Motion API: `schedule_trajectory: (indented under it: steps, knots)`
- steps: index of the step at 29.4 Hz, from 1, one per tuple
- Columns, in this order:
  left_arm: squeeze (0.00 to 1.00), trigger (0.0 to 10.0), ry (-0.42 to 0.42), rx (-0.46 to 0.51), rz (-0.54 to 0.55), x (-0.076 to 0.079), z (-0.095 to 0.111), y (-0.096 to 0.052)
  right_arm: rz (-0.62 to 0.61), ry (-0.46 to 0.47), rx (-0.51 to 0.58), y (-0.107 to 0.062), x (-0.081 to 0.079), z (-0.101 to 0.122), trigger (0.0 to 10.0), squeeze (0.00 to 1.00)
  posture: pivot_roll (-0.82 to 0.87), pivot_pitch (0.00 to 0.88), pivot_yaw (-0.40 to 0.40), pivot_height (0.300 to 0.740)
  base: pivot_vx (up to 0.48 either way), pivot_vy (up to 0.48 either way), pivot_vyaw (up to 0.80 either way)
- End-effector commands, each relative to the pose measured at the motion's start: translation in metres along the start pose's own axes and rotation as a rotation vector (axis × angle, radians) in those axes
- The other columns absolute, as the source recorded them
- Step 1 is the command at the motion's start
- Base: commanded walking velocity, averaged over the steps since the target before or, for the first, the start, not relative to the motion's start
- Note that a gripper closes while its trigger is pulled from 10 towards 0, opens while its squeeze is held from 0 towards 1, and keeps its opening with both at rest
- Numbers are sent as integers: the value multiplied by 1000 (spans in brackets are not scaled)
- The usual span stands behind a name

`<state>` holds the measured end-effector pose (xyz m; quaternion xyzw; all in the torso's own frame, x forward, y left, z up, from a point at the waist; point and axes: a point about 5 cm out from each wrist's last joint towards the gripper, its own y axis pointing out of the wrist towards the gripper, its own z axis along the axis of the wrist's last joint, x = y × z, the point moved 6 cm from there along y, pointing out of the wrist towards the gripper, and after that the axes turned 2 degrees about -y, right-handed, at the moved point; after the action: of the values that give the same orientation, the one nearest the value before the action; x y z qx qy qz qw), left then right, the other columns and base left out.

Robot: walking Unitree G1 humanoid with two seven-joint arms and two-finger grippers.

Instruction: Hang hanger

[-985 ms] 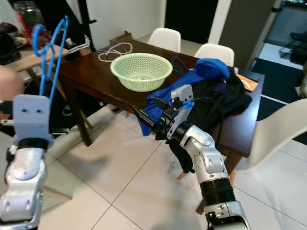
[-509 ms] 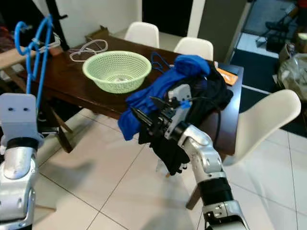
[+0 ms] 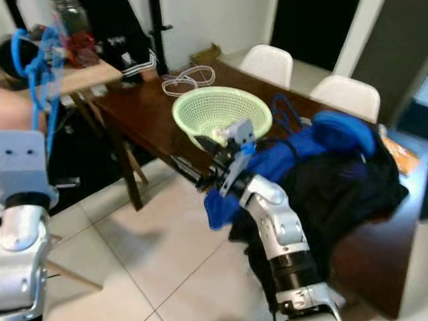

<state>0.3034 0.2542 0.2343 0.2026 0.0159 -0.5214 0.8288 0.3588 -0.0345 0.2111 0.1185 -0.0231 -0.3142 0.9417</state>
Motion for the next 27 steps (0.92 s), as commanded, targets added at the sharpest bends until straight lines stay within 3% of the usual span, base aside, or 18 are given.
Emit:
schedule_trajectory:
  steps: [1, 10, 11, 13, 14, 15, 16, 18, 19, 21, 23, 24, 26, 27]
  knots:
    - [0, 10000, -9, -4, -23, 6, -1, -2, -48, -1, -19, -4, 8, -2, 10000, 0, 136, 0, -66, 740, 398, 0, 0]
    - [0, 10000, -9, -16, -36, 8, -4, -4, -96, -18, -44, -1, 16, -2, 10000, 0, 136, 0, -65, 740, 398, 0, 0]
    - [0, 10000, -16, -25, -66, 14, -7, -9, -154, -23, -32, -1, 28, 6, 10000, 0, 137, 0, -65, 740, 401, 0, -800]
    - [0, 10000, -16, -25, -66, 14, -7, -9, -154, -23, -32, -1, 28, 6, 10000, 0, 137, 0, -65, 740, 401, 0, -800]
    - [0, 10000, -31, -33, -108, 23, -9, -17, -231, -31, 10, -3, 44, 22, 10000, 0, 133, 0, -61, 740, 0, 0, -800]
    - [0, 10000, -31, -33, -108, 23, -9, -17, -231, -31, 10, -3, 44, 22, 10000, 0, 133, 0, -61, 740, 0, 0, -800]
    - [0, 10000, -36, -37, -148, 33, -11, -26, -307, -56, 48, -6, 59, 38, 10000, 0, 133, 0, -61, 740, 0, 0, -587]
    - [0, 10000, -36, -37, -148, 33, -11, -26, -307, -56, 48, -6, 59, 38, 10000, 0, 133, 0, -61, 740, 0, 0, -587]
    - [0, 10000, -44, -43, -180, 41, -12, -36, -386, -89, 65, -8, 72, 49, 10000, 0, 135, 0, -63, 740, 0, 0, 0]
    - [0, 10000, -44, -43, -180, 41, -12, -36, -386, -89, 65, -8, 72, 49, 10000, 0, 135, 0, -63, 740, 0, 0, 0]
    - [0, 10000, -40, -66, -224, 55, -18, -53, -518, -255, -33, -6, 89, 48, 10000, 0, 140, 0, -67, 740, 0, 0, 0]
    - [0, 10000, -40, -66, -224, 55, -18, -53, -518, -255, -33, -6, 89, 48, 10000, 0, 140, 0, -67, 740, 0, 0, 0]
    - [0, 10000, -39, -95, -241, 62, -26, -64, -625, -396, -143, -6, 106, 40, 10000, 0, 150, 0, -74, 740, 0, 0, 0]
    - [0, 10000, -39, -95, -241, 62, -26, -64, -625, -396, -143, -6, 106, 40, 10000, 0, 150, 0, -74, 740, 0, 0, 0]
